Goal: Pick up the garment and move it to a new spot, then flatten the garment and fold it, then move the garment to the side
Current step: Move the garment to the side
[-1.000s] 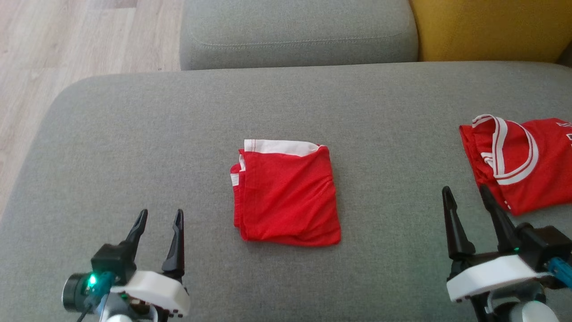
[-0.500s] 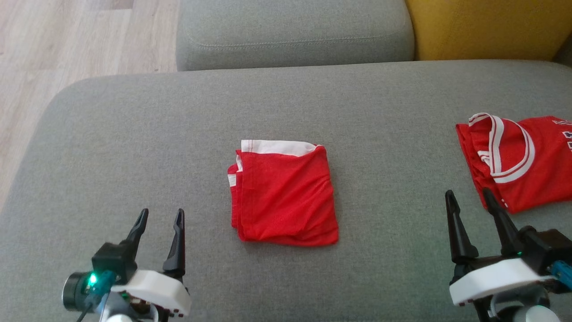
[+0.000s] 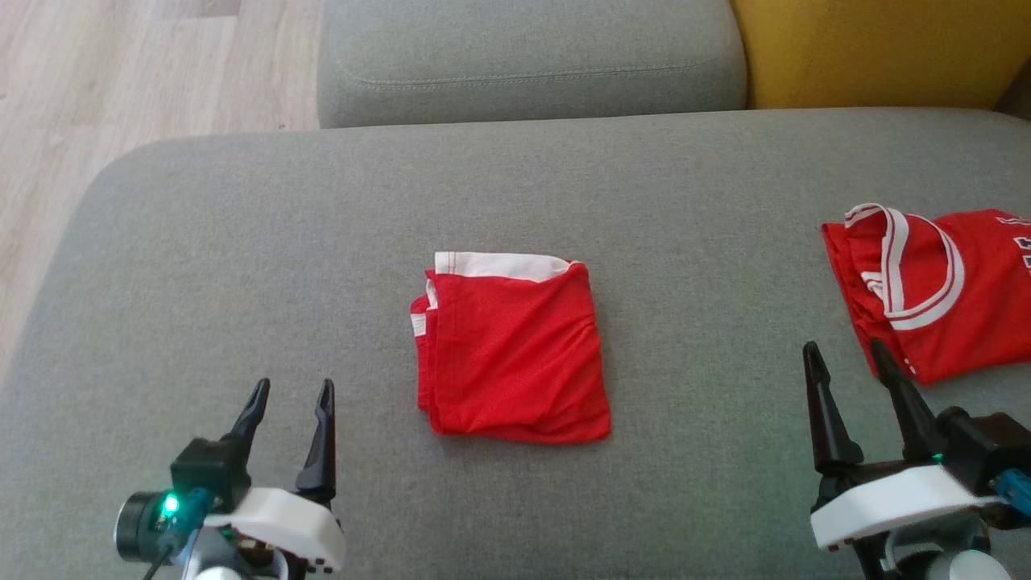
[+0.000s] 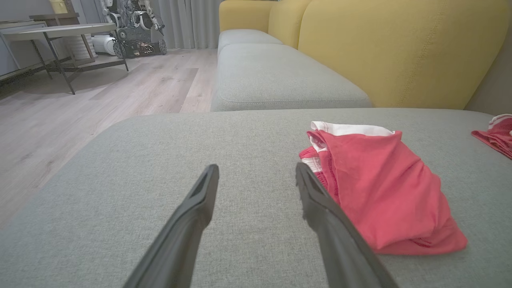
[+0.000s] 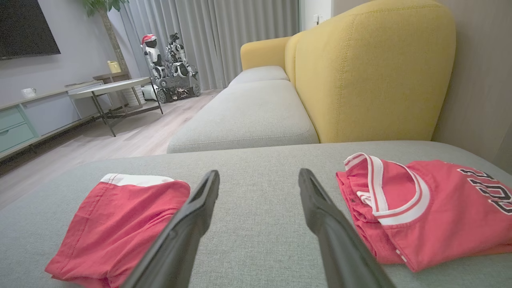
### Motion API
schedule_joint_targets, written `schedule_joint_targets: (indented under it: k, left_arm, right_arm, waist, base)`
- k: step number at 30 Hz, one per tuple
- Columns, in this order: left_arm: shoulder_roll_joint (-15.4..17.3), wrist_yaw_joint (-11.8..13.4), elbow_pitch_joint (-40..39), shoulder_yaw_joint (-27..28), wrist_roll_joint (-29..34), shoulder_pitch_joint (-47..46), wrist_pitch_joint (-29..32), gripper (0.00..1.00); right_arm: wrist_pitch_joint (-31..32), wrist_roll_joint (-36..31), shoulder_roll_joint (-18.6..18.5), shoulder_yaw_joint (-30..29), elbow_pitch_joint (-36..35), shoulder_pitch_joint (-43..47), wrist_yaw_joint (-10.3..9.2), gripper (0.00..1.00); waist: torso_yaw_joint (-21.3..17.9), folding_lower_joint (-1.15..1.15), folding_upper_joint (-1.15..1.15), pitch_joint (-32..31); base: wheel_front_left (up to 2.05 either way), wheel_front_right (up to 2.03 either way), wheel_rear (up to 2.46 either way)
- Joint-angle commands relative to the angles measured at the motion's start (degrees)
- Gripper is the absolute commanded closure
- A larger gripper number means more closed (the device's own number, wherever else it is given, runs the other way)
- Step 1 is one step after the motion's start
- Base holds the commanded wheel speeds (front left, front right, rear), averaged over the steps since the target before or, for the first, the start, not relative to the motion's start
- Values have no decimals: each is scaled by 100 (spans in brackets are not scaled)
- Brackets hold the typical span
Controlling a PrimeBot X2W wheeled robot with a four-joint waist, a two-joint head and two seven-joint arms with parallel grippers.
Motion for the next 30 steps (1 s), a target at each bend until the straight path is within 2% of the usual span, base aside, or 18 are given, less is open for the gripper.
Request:
schedule_joint_targets:
  k: [1, 9, 13, 21, 27, 30]
  left_arm:
    - [120, 22, -165, 163, -39, -320, -54, 0]
    - [40, 22, -178, 74, -38, -577, -125, 0]
    - [-89, -5, -170, -16, -45, -857, -230, 0]
    - [-381, -71, -10, -221, -81, -1428, -491, 0]
    - [-485, -102, 125, -316, -74, -1601, -564, 0]
    - [-510, -100, 127, -303, -64, -1622, -571, 0]
  right_arm:
    - [30, 59, -31, 97, -194, -184, -5, 0]
    - [124, 68, -31, 12, -6, -333, -5, 0]
    - [150, 145, -30, 83, 385, -600, -5, 0]
    - [124, 221, -30, 363, 1793, -1309, -5, 0]
    - [125, 421, -30, 583, 3007, -1725, -5, 0]
    - [157, 660, -30, 715, 3386, -1839, -5, 0]
  waist:
    - [27, 0, 0, 4]
    - [344, 0, 0, 135]
    - [744, 0, 0, 326]
    - [1584, 0, 0, 739]
    - [1945, 0, 0, 863]
    - [2003, 0, 0, 876]
  base:
    - [0, 0, 0]
    - [0, 0, 0]
    - [0, 0, 0]
    - [0, 0, 0]
    - [0, 0, 0]
    - [0, 0, 0]
